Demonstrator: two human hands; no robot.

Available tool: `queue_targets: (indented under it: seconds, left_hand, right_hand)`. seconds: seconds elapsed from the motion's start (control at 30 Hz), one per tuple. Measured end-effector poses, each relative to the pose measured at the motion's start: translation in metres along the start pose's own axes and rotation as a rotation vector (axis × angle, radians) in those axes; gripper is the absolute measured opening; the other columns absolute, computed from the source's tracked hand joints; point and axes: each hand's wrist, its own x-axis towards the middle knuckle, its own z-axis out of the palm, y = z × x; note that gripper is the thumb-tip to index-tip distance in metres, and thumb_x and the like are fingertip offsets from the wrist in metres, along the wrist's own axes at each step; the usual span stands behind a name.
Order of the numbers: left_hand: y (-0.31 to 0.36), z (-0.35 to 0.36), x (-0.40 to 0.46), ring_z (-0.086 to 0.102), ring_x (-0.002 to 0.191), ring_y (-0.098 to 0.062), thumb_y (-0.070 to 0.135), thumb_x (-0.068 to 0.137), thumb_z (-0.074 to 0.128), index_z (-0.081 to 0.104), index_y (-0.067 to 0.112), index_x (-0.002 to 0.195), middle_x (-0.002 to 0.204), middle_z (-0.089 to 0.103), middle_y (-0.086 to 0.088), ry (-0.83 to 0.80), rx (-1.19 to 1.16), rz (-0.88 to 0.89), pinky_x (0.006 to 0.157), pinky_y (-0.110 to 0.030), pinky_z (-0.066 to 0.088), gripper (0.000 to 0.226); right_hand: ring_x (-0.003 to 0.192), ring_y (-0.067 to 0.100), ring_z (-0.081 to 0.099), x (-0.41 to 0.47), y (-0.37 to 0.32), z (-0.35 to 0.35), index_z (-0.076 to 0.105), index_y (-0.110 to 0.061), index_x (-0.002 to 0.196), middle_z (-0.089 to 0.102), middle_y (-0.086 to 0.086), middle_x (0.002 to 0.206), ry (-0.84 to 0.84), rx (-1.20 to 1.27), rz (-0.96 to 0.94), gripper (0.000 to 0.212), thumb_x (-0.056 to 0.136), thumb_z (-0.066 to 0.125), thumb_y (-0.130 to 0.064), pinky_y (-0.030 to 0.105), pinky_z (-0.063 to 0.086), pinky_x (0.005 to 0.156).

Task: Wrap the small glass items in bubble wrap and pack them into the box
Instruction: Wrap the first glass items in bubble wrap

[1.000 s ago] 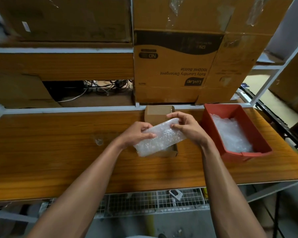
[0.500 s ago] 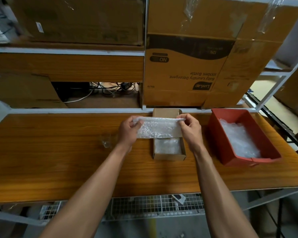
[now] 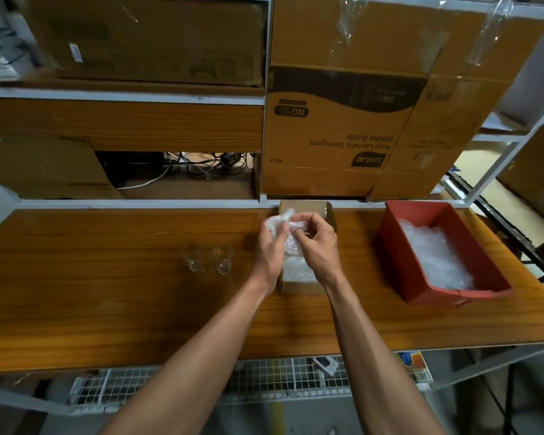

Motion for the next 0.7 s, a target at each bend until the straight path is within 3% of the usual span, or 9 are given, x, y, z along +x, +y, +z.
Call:
queue_targets:
  seconds: [0.07, 0.2, 0.37, 0.43, 0.57, 0.7]
  left_hand:
    - [0.001, 0.0, -0.002, 0.066, 0.127, -0.029, 0.039, 0.105, 0.061, 0.054, 0.011, 0.142, 0.133, 0.069, -0.012, -0.059, 0.023, 0.023, 0.109, -0.057, 0.052, 0.047]
    - [0.003, -0.006, -0.008, 0.066, 0.127, -0.029, 0.029, 0.105, 0.064, 0.053, 0.015, 0.147, 0.135, 0.068, -0.011, -0.133, 0.072, -0.002, 0.109, -0.056, 0.053, 0.046]
    - [0.004, -0.012, -0.009, 0.073, 0.114, -0.024, 0.022, 0.112, 0.051, 0.06, 0.013, 0.138, 0.125, 0.073, -0.01, -0.159, 0.126, -0.027, 0.097, -0.047, 0.061, 0.03]
    - [0.006, -0.01, -0.01, 0.073, 0.115, -0.02, 0.022, 0.113, 0.048, 0.06, 0.012, 0.14, 0.128, 0.073, -0.008, -0.152, 0.136, -0.037, 0.094, -0.039, 0.061, 0.031]
    - [0.007, -0.007, -0.009, 0.075, 0.108, -0.023, 0.021, 0.114, 0.045, 0.06, 0.012, 0.139, 0.123, 0.074, -0.01, -0.101, 0.088, -0.055, 0.084, -0.034, 0.063, 0.031]
    - [0.007, -0.009, -0.009, 0.074, 0.111, -0.022, 0.017, 0.115, 0.041, 0.057, 0.016, 0.146, 0.128, 0.072, -0.011, -0.087, 0.044, -0.079, 0.085, -0.034, 0.062, 0.035]
  right_hand:
    - [0.076, 0.006, 0.062, -0.002, -0.001, -0.001, 0.072, -0.025, 0.107, 0.07, -0.005, 0.086, -0.014, -0.017, -0.022, 0.016, 0.096, 0.074, -0.015, 0.033, 0.057, 0.068]
    - [0.093, 0.011, 0.072, 0.0, -0.004, -0.009, 0.071, -0.021, 0.109, 0.076, -0.007, 0.103, -0.028, -0.109, -0.086, 0.022, 0.091, 0.078, -0.011, 0.035, 0.064, 0.08]
    - [0.096, 0.008, 0.064, 0.01, -0.004, -0.023, 0.064, -0.019, 0.118, 0.066, -0.005, 0.105, 0.019, -0.305, -0.187, 0.042, 0.084, 0.086, -0.03, 0.02, 0.057, 0.078]
    - [0.1, 0.008, 0.064, 0.01, -0.005, -0.026, 0.064, -0.02, 0.124, 0.065, -0.005, 0.11, -0.006, -0.307, -0.094, 0.047, 0.085, 0.085, -0.036, 0.022, 0.058, 0.081]
    - [0.105, 0.016, 0.073, 0.002, -0.005, -0.03, 0.068, -0.028, 0.126, 0.073, -0.003, 0.116, -0.223, -0.078, 0.142, 0.042, 0.09, 0.081, -0.046, 0.043, 0.065, 0.088]
    - [0.11, 0.017, 0.074, -0.005, -0.003, -0.028, 0.065, -0.029, 0.134, 0.075, -0.002, 0.122, -0.384, 0.031, 0.176, 0.048, 0.091, 0.082, -0.042, 0.044, 0.062, 0.094]
